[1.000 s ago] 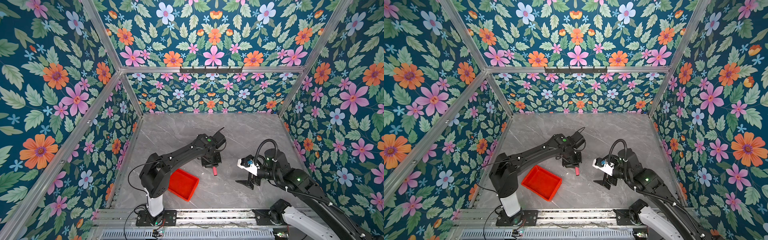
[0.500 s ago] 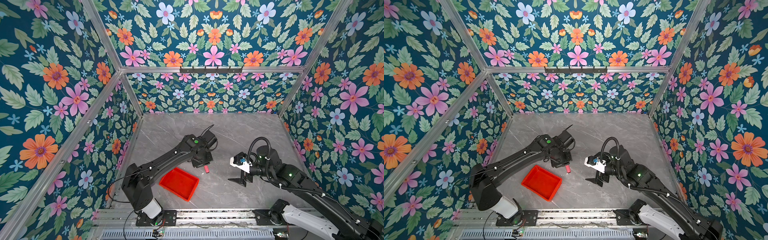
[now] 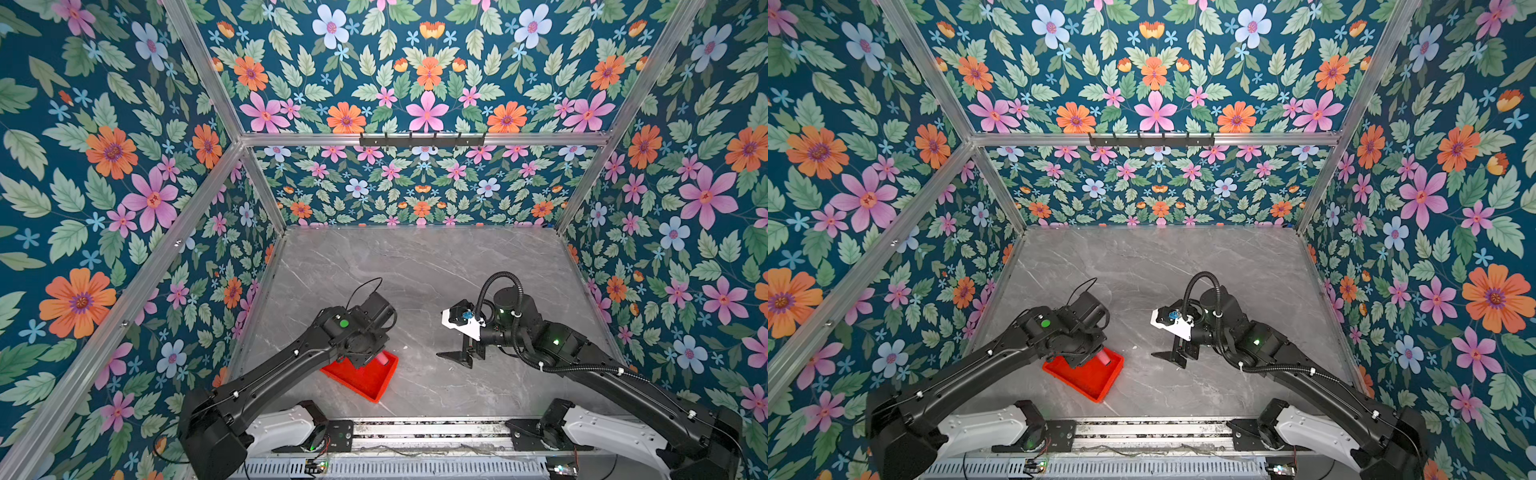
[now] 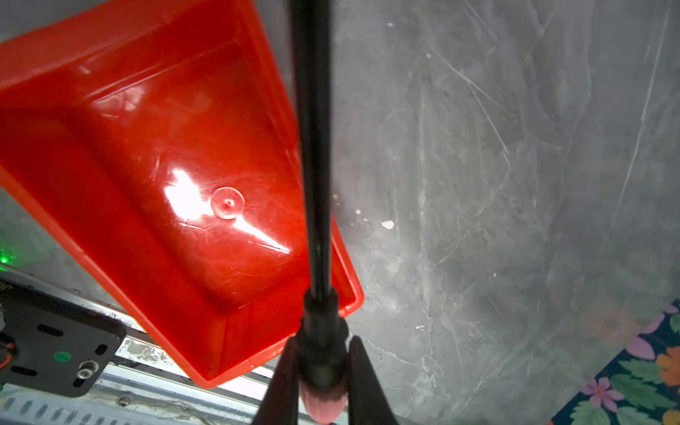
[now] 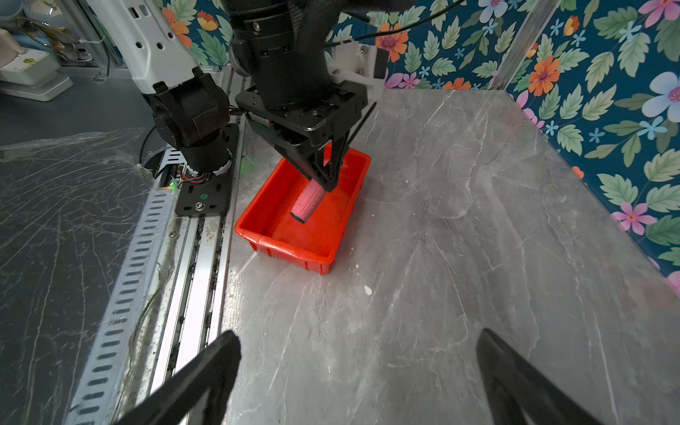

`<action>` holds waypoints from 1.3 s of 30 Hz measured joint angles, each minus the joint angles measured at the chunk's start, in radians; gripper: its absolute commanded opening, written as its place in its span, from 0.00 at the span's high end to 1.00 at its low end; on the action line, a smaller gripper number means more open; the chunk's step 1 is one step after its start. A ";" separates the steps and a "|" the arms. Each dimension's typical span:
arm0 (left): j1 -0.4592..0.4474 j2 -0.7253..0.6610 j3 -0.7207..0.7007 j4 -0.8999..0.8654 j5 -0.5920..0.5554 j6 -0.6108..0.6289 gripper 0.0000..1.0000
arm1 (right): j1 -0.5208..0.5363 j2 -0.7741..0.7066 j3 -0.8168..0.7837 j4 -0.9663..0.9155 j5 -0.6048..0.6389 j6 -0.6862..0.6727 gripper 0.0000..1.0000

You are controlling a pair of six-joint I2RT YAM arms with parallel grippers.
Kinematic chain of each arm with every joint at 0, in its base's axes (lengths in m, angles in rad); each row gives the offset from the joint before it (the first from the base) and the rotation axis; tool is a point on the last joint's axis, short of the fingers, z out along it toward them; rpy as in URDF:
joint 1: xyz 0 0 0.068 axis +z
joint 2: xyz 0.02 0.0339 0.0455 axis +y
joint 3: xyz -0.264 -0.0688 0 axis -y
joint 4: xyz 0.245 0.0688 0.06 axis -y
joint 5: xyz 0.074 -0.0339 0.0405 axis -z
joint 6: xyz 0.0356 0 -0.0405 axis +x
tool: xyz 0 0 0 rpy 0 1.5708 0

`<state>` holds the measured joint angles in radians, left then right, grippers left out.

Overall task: Put the screwdriver in the bin
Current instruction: Place the screwdriver in the bin.

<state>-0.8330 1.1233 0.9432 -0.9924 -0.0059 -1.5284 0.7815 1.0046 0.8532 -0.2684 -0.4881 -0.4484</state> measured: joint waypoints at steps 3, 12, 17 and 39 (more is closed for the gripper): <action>0.000 -0.054 -0.083 0.032 -0.002 -0.082 1.00 | 0.000 0.018 0.008 0.011 -0.010 -0.001 0.01; 0.001 -0.079 -0.287 0.195 0.050 -0.230 1.00 | 0.000 0.042 0.024 0.024 -0.032 -0.003 0.01; 0.018 -0.072 -0.370 0.308 0.092 -0.275 1.00 | 0.000 0.027 0.026 0.017 -0.029 -0.003 0.01; 0.063 -0.029 -0.277 0.286 0.096 -0.245 0.52 | 0.008 0.002 0.030 -0.019 0.003 0.004 0.01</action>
<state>-0.7704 1.0946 0.6662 -0.7059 0.0898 -1.7729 0.7898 1.0061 0.8829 -0.2874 -0.4850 -0.4446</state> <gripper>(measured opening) 0.460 0.991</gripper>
